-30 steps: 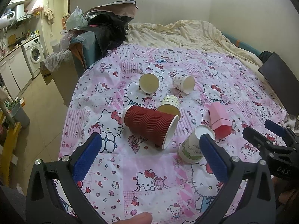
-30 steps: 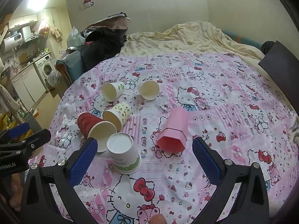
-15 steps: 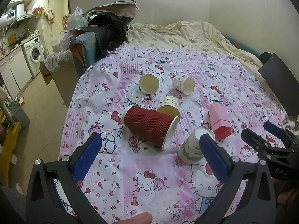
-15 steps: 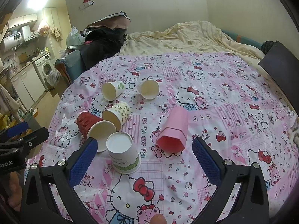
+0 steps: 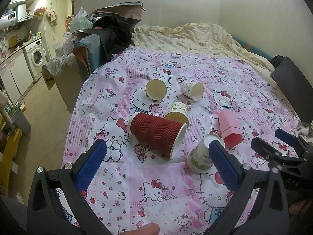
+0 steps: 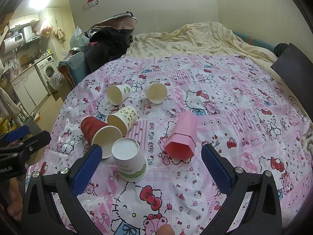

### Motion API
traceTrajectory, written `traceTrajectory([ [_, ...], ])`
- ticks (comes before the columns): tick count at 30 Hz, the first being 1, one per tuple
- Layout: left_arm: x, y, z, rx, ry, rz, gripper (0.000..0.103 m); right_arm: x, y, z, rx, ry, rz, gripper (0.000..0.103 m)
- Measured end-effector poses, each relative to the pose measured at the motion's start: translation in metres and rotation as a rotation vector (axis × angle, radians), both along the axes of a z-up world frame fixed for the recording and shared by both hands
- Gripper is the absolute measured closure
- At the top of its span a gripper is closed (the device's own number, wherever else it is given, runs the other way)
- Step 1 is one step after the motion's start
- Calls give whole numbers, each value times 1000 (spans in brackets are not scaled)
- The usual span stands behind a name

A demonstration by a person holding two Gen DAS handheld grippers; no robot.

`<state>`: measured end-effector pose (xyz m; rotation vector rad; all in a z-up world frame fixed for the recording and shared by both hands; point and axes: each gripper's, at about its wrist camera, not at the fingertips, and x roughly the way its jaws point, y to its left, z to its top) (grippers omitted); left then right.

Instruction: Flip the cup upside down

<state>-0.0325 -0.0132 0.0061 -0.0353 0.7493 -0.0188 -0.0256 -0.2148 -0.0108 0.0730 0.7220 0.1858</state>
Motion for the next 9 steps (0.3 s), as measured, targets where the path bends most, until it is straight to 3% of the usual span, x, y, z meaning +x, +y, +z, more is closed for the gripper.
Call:
traceTrajectory([
  [9, 1, -2, -1, 9, 9, 1, 0, 0, 2, 0, -3, -1, 0, 0],
])
